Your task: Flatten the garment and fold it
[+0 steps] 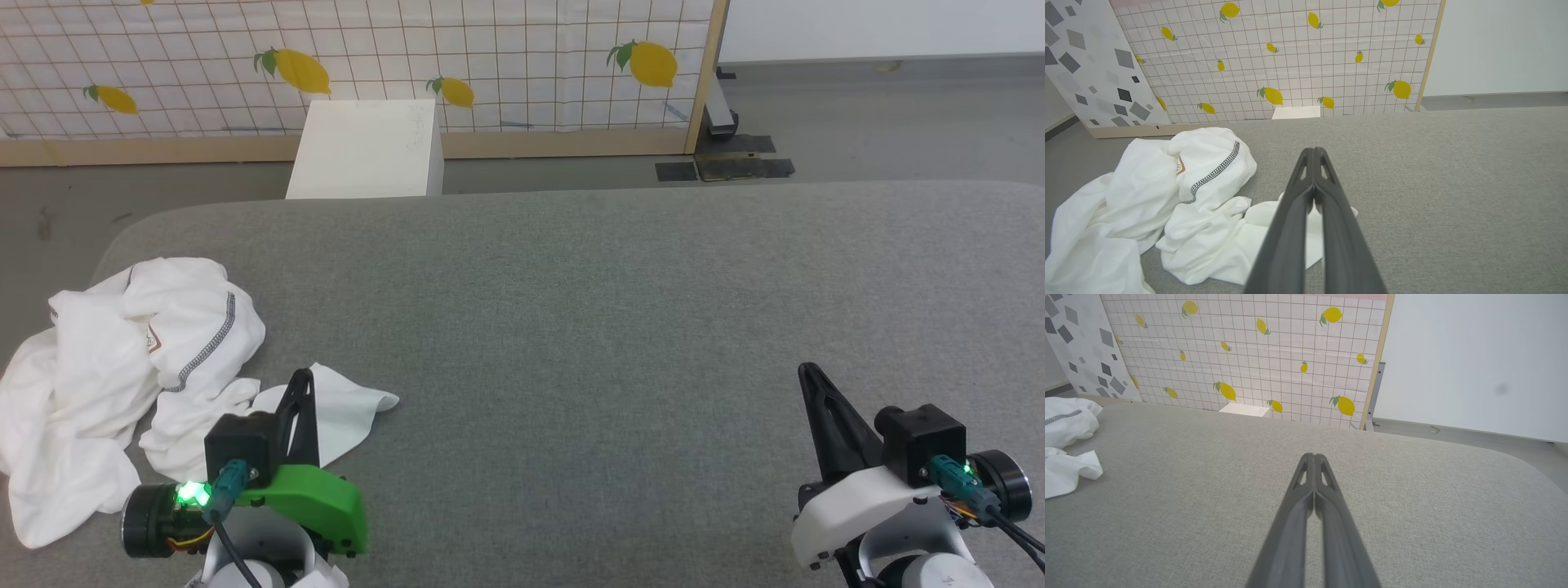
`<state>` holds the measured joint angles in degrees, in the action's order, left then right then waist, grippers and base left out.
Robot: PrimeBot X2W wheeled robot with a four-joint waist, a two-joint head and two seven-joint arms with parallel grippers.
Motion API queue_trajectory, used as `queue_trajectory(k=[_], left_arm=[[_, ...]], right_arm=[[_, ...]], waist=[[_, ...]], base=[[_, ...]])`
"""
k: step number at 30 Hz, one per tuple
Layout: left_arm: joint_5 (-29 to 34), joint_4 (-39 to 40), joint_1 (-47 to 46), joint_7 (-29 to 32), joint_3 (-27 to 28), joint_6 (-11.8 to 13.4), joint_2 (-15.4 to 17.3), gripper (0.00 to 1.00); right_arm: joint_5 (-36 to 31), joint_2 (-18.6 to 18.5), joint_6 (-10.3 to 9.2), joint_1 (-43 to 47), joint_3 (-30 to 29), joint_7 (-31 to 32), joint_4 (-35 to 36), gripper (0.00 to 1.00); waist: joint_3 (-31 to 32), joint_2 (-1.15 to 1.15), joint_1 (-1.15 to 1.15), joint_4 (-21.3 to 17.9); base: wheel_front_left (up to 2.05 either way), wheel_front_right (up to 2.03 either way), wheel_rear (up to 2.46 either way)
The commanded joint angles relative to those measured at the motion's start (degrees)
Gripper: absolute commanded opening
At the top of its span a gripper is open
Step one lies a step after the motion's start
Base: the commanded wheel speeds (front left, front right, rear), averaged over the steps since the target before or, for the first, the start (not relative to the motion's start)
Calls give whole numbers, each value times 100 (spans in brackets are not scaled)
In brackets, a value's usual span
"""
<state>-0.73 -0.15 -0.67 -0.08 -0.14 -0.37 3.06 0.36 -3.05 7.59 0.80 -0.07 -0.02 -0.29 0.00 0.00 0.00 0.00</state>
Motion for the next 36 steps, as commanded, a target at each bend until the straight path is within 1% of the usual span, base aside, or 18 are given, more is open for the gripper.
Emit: queue_trajectory(k=[1,36], left_arm=[[73,15,67,8,14,37,-18,0],[73,15,67,8,14,37,-18,0]], right_arm=[[-36,17,-10,-80,7,2,29,0],[-36,17,-10,-80,7,2,29,0]], waist=[[0,0,0,0],[0,0,0,0]], base=[[0,0,0],[0,0,0]])
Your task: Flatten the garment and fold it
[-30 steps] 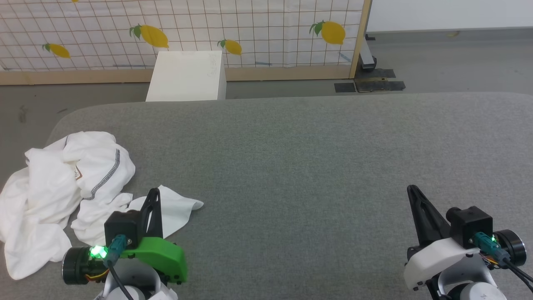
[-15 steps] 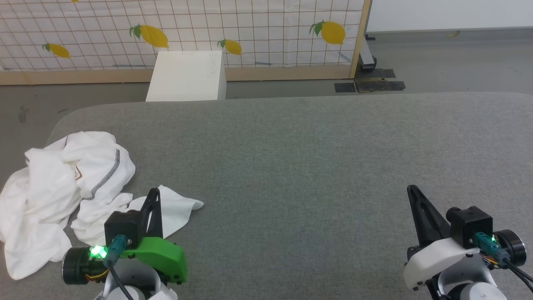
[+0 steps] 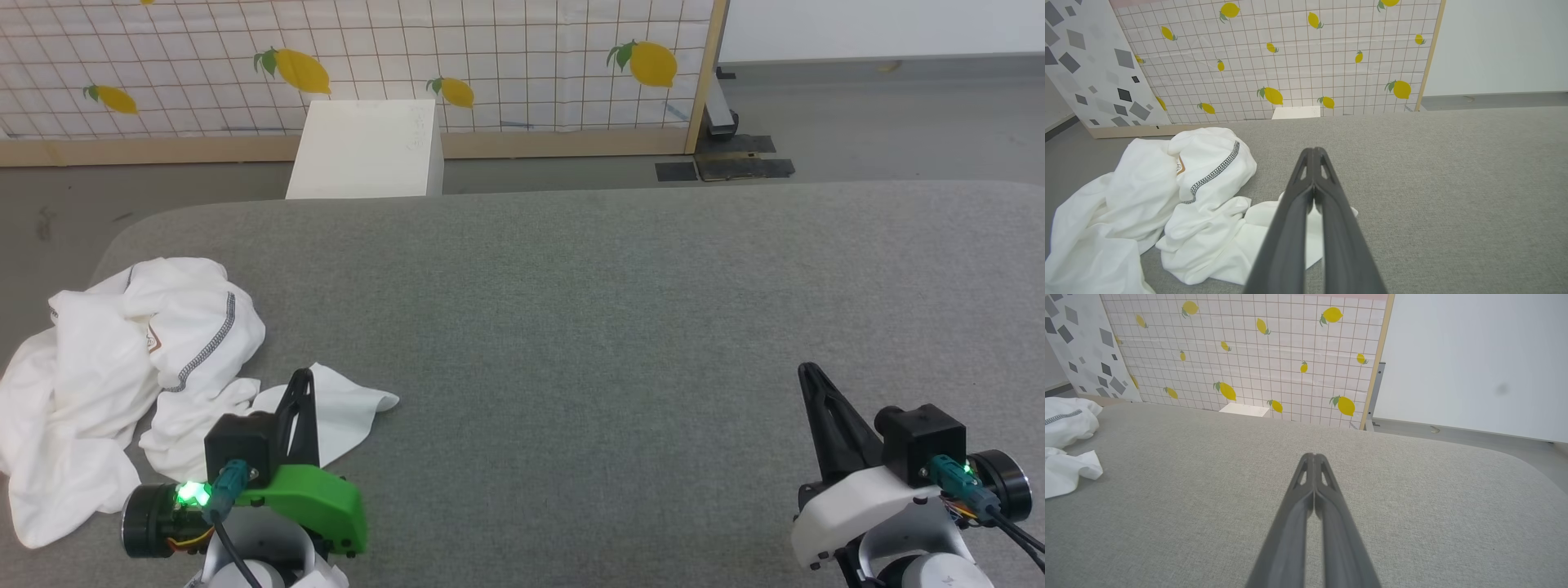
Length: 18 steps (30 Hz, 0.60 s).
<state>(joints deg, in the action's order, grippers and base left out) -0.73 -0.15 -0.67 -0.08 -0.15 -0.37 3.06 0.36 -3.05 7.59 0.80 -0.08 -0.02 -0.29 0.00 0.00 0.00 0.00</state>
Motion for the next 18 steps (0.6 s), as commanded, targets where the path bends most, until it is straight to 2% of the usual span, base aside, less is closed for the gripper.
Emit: queue_trajectory(k=[1,5,6,18], left_arm=[[73,15,67,8,15,37,-18,0],[73,15,67,8,15,37,-18,0],[-4,-1,-1,0,-3,0,0,100],[-87,-107,-71,-107,-126,74,0,100]], right_arm=[[-36,17,-10,-80,8,2,29,0],[-36,17,-10,-80,8,2,29,0],[2,0,0,0,-1,0,-2,100],[31,-2,-1,-19,-25,-63,-30,100]], waist=[[0,0,0,0],[0,0,0,0],[0,0,0,0],[-4,0,0,43]], base=[[0,0,0],[0,0,0],[0,0,0],[0,0,0]])
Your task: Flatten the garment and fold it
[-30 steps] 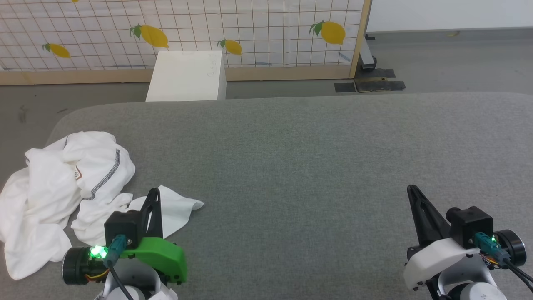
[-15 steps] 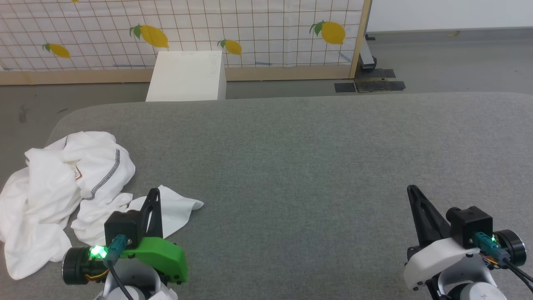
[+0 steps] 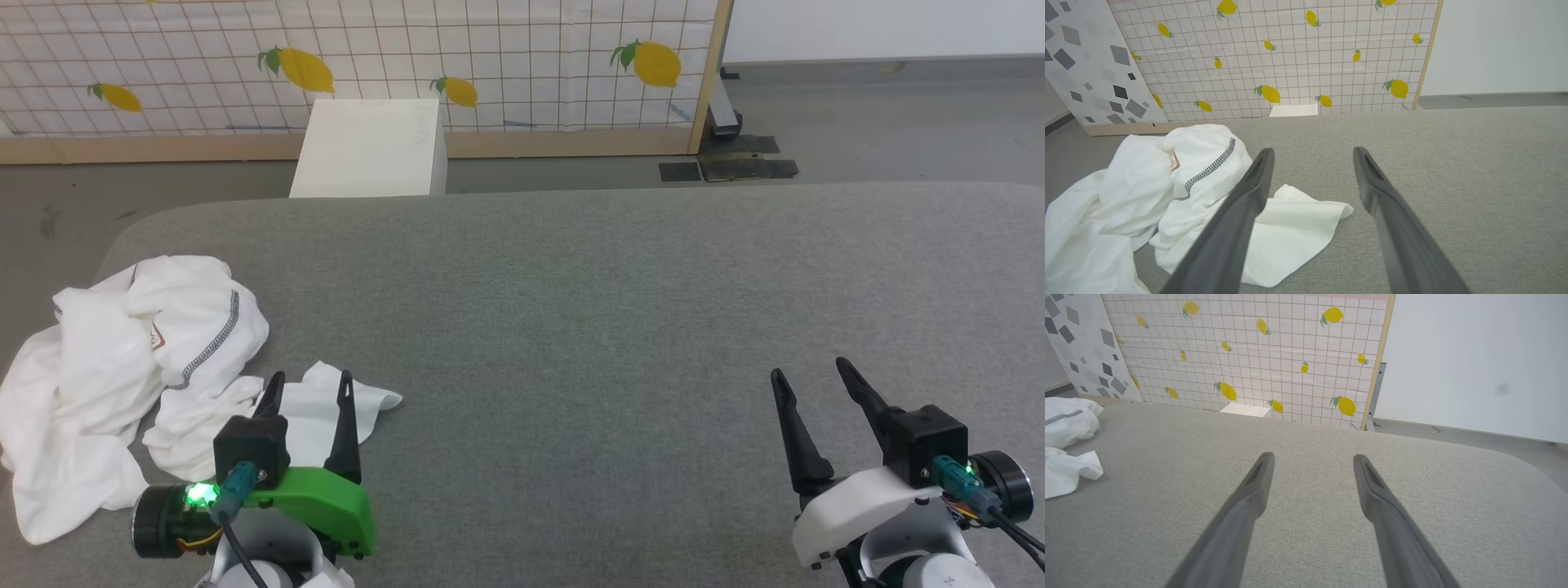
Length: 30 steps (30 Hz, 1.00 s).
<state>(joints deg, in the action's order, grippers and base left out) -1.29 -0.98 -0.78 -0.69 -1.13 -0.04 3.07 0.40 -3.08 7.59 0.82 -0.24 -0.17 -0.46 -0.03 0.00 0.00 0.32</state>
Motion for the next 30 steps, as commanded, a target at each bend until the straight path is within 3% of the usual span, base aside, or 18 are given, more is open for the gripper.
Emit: queue_trajectory(k=[1,30], left_arm=[[-36,-35,-68,-58,-38,49,-1,100],[-261,-181,-90,-402,-147,308,105,100]], right_arm=[[28,2,-1,-22,-10,-56,-15,100],[82,6,-3,-84,71,-260,-29,100]], waist=[[-2,0,0,22],[-52,0,0,1042]], base=[[0,0,0],[0,0,0]])
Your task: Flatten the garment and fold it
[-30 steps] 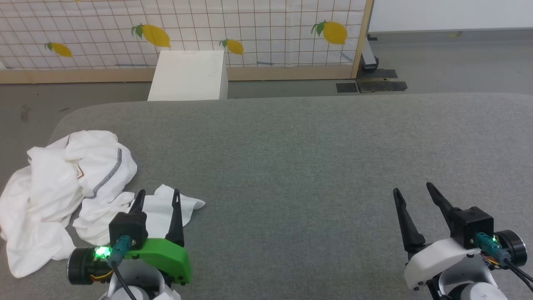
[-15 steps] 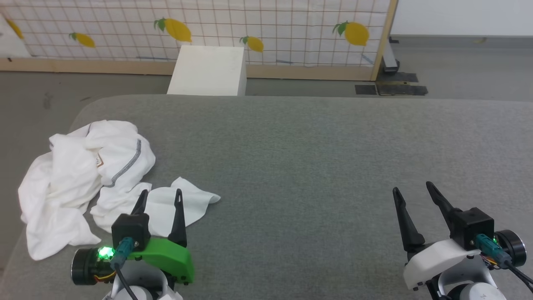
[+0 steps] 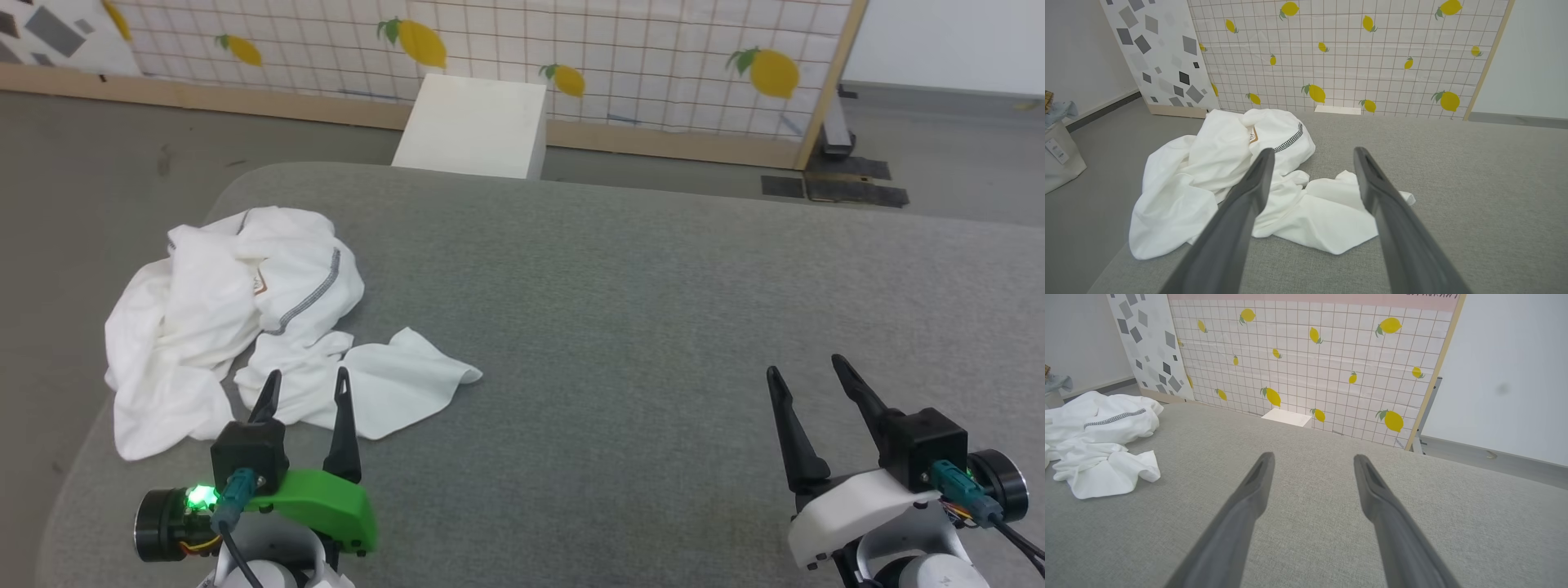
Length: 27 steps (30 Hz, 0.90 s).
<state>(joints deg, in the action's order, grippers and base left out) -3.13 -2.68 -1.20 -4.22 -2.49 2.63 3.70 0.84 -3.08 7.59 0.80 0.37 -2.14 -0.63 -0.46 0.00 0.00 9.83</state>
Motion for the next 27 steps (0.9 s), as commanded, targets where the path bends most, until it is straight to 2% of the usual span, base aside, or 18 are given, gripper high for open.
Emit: queue_trajectory(k=[1,27], left_arm=[[-84,-13,-43,-61,-13,52,47,100],[-274,-20,82,-367,51,262,81,100]], right_arm=[[43,7,-3,-85,12,-70,-14,100],[105,11,-5,-170,134,-225,-67,100]], waist=[[-11,0,0,133],[-83,0,0,830]], base=[[0,0,0],[0,0,0]])
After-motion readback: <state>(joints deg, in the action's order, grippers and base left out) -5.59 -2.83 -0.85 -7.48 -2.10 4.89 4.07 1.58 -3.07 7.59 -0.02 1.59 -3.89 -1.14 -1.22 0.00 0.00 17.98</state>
